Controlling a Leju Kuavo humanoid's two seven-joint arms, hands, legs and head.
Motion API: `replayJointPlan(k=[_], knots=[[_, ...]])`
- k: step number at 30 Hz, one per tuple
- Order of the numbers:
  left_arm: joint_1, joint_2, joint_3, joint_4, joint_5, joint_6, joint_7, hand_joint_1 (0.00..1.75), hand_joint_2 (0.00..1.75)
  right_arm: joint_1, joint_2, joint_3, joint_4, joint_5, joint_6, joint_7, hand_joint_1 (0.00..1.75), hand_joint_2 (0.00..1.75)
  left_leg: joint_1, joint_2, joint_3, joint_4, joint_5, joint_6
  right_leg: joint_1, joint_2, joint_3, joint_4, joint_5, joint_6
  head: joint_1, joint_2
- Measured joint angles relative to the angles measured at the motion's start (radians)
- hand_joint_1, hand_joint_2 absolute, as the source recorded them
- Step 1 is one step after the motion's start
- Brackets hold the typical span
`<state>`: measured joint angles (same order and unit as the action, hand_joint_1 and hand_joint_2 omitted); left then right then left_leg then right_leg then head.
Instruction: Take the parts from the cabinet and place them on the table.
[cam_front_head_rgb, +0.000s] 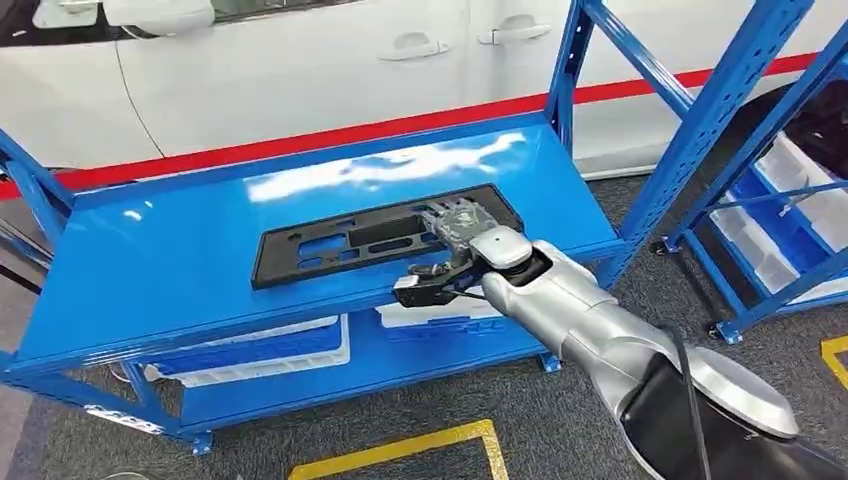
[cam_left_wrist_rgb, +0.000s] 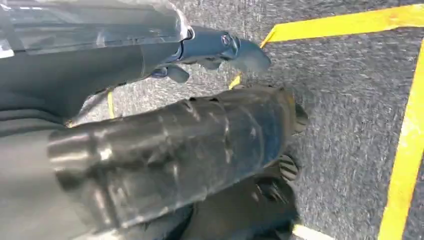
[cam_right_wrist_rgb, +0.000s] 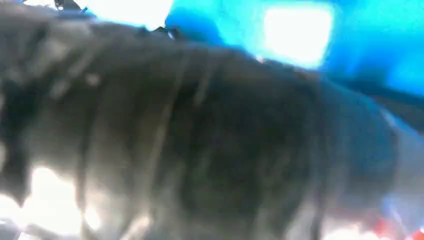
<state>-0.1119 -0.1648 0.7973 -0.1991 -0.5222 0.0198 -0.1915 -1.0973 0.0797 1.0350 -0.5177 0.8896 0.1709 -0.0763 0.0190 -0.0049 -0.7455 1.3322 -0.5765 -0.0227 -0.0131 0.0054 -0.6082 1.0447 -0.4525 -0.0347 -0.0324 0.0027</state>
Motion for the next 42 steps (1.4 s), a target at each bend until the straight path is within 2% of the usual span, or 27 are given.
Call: replayJointPlan(k=[2, 4, 6, 8, 10, 11, 14, 15, 16, 17, 19, 21, 24, 26, 27, 29, 30, 31, 32, 34, 35, 36, 37, 38, 39, 41, 42], knots=[[0.004, 0.000, 0.000, 0.000, -0.001, 0.001, 0.001, 0.00, 0.00, 0.002, 0.000, 0.008, 0.001, -0.003, 0.000, -0.001, 0.00, 0.00, 0.000, 0.000, 0.020, -0.086, 0.085, 0.008, 0.002, 0.003, 0.013, 0.000, -0.009, 0.001, 0.000, 0.000], [0.003, 0.000, 0.000, 0.000, -0.003, 0.002, 0.001, 0.00, 0.00, 0.002, 0.000, 0.011, 0.001, -0.006, -0.002, -0.001, 0.00, 0.00, -0.003, 0.000, 0.094, -0.265, 0.186, 0.023, 0.003, 0.003, 0.027, -0.001, -0.019, 0.004, 0.000, 0.000], [0.003, 0.000, 0.000, 0.000, -0.003, 0.003, 0.001, 0.00, 0.00, 0.001, 0.000, 0.015, 0.002, -0.007, -0.002, -0.003, 0.00, 0.00, -0.015, -0.001, 0.118, -0.314, 0.165, 0.032, 0.006, 0.005, 0.024, 0.000, -0.023, 0.012, 0.000, 0.000], [0.001, 0.000, 0.000, 0.000, -0.003, 0.003, 0.002, 0.00, 0.00, 0.003, 0.000, 0.021, 0.003, -0.009, -0.002, -0.006, 0.00, 0.00, -0.017, -0.001, 0.116, -0.310, 0.161, 0.037, 0.003, 0.002, 0.027, -0.010, -0.023, 0.022, 0.000, 0.000], [0.006, -0.002, 0.000, 0.000, -0.003, 0.003, 0.002, 0.00, 0.00, 0.002, 0.002, 0.026, 0.002, -0.011, -0.002, -0.008, 0.00, 0.00, -0.002, 0.002, 0.135, -0.334, 0.167, 0.047, 0.005, 0.000, 0.030, -0.006, -0.033, 0.032, 0.000, 0.000], [0.006, -0.003, 0.000, 0.000, -0.003, 0.003, 0.002, 0.00, 0.00, 0.000, 0.002, 0.027, 0.002, -0.012, -0.002, -0.008, 0.00, 0.00, -0.004, 0.002, 0.143, -0.339, 0.165, 0.051, 0.007, -0.001, 0.021, 0.025, -0.049, 0.035, 0.001, 0.000], [0.002, -0.003, 0.001, 0.000, -0.003, 0.003, 0.002, 0.00, 0.00, 0.005, 0.002, 0.031, 0.003, -0.018, 0.000, -0.008, 0.00, 0.00, -0.005, 0.002, 0.148, -0.337, 0.156, 0.061, 0.003, -0.001, -0.107, 0.253, -0.141, 0.041, 0.002, 0.000], [0.002, -0.003, 0.001, 0.000, -0.004, 0.003, 0.001, 0.00, 0.00, 0.010, 0.002, 0.033, 0.004, -0.021, -0.001, -0.008, 0.00, 0.00, -0.005, 0.001, 0.150, -0.335, 0.153, 0.061, 0.002, -0.001, -0.136, 0.292, -0.141, 0.044, 0.002, 0.000], [0.002, -0.003, 0.001, 0.000, -0.005, 0.003, 0.001, 0.00, 0.00, 0.014, 0.002, 0.036, 0.006, -0.024, -0.002, -0.008, 0.00, 0.00, -0.005, -0.001, 0.154, -0.334, 0.148, 0.060, 0.000, -0.001, -0.143, 0.284, -0.116, 0.045, 0.002, 0.000], [0.004, -0.003, 0.001, 0.000, -0.006, 0.003, 0.001, 0.00, 0.00, 0.016, 0.002, 0.039, 0.006, -0.027, -0.002, -0.008, 0.00, 0.00, -0.005, -0.002, 0.160, -0.330, 0.141, 0.058, -0.002, -0.002, -0.128, 0.233, -0.069, 0.044, 0.002, 0.000], [0.006, -0.004, 0.002, 0.000, -0.009, 0.003, 0.002, 0.00, 0.00, 0.016, 0.003, 0.041, 0.007, -0.034, -0.003, -0.011, 0.00, 0.00, -0.005, -0.002, 0.173, -0.318, 0.123, 0.052, -0.003, -0.004, -0.059, 0.060, 0.041, 0.038, 0.002, 0.000], [0.004, -0.006, 0.002, 0.000, -0.010, 0.003, 0.002, 0.00, 0.00, 0.018, 0.004, 0.042, 0.008, -0.039, -0.004, -0.012, 0.00, 0.00, -0.012, -0.003, 0.167, -0.304, 0.110, 0.039, 0.005, -0.004, -0.030, 0.006, 0.019, 0.032, 0.002, 0.000], [0.003, -0.007, 0.002, 0.001, -0.011, 0.002, 0.001, 0.00, 0.00, 0.030, 0.007, 0.044, 0.009, -0.049, -0.009, -0.016, 0.00, 0.00, -0.006, -0.001, 0.169, -0.313, 0.110, 0.024, 0.011, 0.001, -0.033, 0.010, 0.013, 0.019, 0.000, 0.000], [0.004, -0.007, 0.003, 0.001, -0.011, 0.002, 0.002, 0.00, 0.00, 0.035, 0.008, 0.044, 0.010, -0.056, -0.013, -0.017, 0.00, 0.00, -0.005, 0.001, 0.170, -0.294, 0.092, 0.013, -0.001, 0.001, -0.013, -0.006, 0.013, 0.009, 0.000, 0.000], [0.003, -0.007, 0.003, 0.001, -0.012, 0.002, 0.002, 0.00, 0.00, 0.035, 0.008, 0.044, 0.011, -0.058, -0.015, -0.017, 0.00, 0.00, -0.005, 0.002, 0.144, -0.241, 0.065, 0.009, -0.002, -0.001, -0.008, -0.008, 0.010, 0.004, -0.002, 0.000], [0.003, -0.007, 0.003, 0.001, -0.012, 0.001, 0.002, 0.00, 0.00, 0.045, 0.010, 0.045, 0.013, -0.059, -0.018, -0.018, 0.00, 0.00, -0.002, 0.002, 0.056, -0.085, 0.011, 0.002, 0.001, -0.003, -0.002, -0.008, 0.005, -0.002, -0.001, 0.000], [0.003, -0.007, 0.003, 0.001, -0.013, 0.001, 0.002, 0.00, 0.00, 0.054, 0.010, 0.045, 0.014, -0.059, -0.019, -0.019, 0.00, 0.00, -0.002, 0.002, 0.016, -0.028, 0.005, 0.000, 0.002, -0.003, 0.002, -0.008, 0.001, -0.002, -0.001, 0.000], [0.005, -0.008, 0.003, 0.001, -0.013, 0.001, 0.002, 0.00, 0.00, 0.061, 0.010, 0.046, 0.016, -0.062, -0.022, -0.019, 0.00, 0.00, -0.002, 0.002, 0.003, -0.023, 0.024, 0.000, 0.003, -0.002, 0.006, -0.007, -0.003, -0.002, -0.001, 0.000], [0.007, -0.008, 0.003, 0.001, -0.014, 0.001, 0.002, 0.00, 0.00, 0.063, 0.012, 0.046, 0.016, -0.063, -0.025, -0.020, 0.00, 0.00, -0.002, 0.001, 0.014, -0.065, 0.066, 0.003, 0.003, 0.000, 0.012, -0.006, -0.007, -0.002, -0.001, 0.000], [0.008, -0.007, 0.004, 0.001, -0.015, 0.002, 0.002, 0.00, 0.00, 0.065, 0.013, 0.046, 0.018, -0.065, -0.026, -0.023, 0.00, 0.00, -0.004, 0.001, 0.078, -0.223, 0.167, 0.016, 0.004, 0.003, 0.028, -0.006, -0.017, 0.000, -0.001, 0.000], [0.008, -0.006, 0.004, 0.001, -0.015, 0.003, 0.002, 0.00, 0.00, 0.069, 0.013, 0.046, 0.019, -0.065, -0.027, -0.025, 0.00, 0.00, -0.009, 0.001, 0.105, -0.291, 0.184, 0.027, 0.003, 0.002, 0.034, -0.008, -0.022, 0.003, -0.001, 0.000], [0.008, -0.004, 0.005, 0.001, -0.017, 0.004, 0.002, 0.00, 0.00, 0.071, 0.013, 0.046, 0.023, -0.065, -0.029, -0.025, 0.00, 1.75, -0.015, 0.002, 0.118, -0.302, 0.173, 0.032, 0.008, 0.002, 0.032, -0.007, -0.025, 0.008, -0.001, 0.000], [0.006, -0.004, 0.005, 0.001, -0.018, 0.003, 0.002, 0.00, 0.00, 0.073, 0.013, 0.046, 0.024, -0.063, -0.033, -0.024, 0.00, 1.75, -0.016, 0.003, 0.124, -0.317, 0.162, 0.035, 0.005, 0.002, 0.028, -0.007, -0.024, 0.013, -0.001, 0.000], [0.006, -0.004, 0.005, 0.001, -0.019, 0.004, 0.002, 0.00, 0.00, 0.074, 0.013, 0.046, 0.026, -0.061, -0.037, -0.024, 0.16, 1.75, -0.018, 0.002, 0.122, -0.315, 0.162, 0.036, 0.004, 0.002, 0.029, -0.010, -0.024, 0.017, 0.000, 0.000], [0.008, -0.004, 0.006, 0.001, -0.020, 0.004, 0.002, 0.00, 0.00, 0.073, 0.013, 0.046, 0.027, -0.061, -0.038, -0.024, 1.62, 1.75, -0.018, 0.002, 0.125, -0.318, 0.160, 0.040, 0.004, 0.001, 0.034, -0.016, -0.023, 0.023, -0.001, 0.000], [0.014, -0.006, 0.006, 0.001, -0.021, 0.004, 0.002, 0.00, 0.00, 0.074, 0.011, 0.046, 0.031, -0.063, -0.039, -0.024, 1.61, 1.75, -0.006, 0.007, 0.151, -0.348, 0.168, 0.048, 0.006, -0.001, 0.037, 0.000, -0.038, 0.035, 0.000, 0.000], [0.014, -0.007, 0.006, 0.001, -0.021, 0.004, 0.002, 0.00, 0.00, 0.073, 0.011, 0.046, 0.034, -0.064, -0.036, -0.024, 1.61, 1.75, -0.006, 0.007, 0.153, -0.349, 0.166, 0.052, 0.006, -0.001, 0.012, 0.047, -0.067, 0.036, 0.000, 0.000]])
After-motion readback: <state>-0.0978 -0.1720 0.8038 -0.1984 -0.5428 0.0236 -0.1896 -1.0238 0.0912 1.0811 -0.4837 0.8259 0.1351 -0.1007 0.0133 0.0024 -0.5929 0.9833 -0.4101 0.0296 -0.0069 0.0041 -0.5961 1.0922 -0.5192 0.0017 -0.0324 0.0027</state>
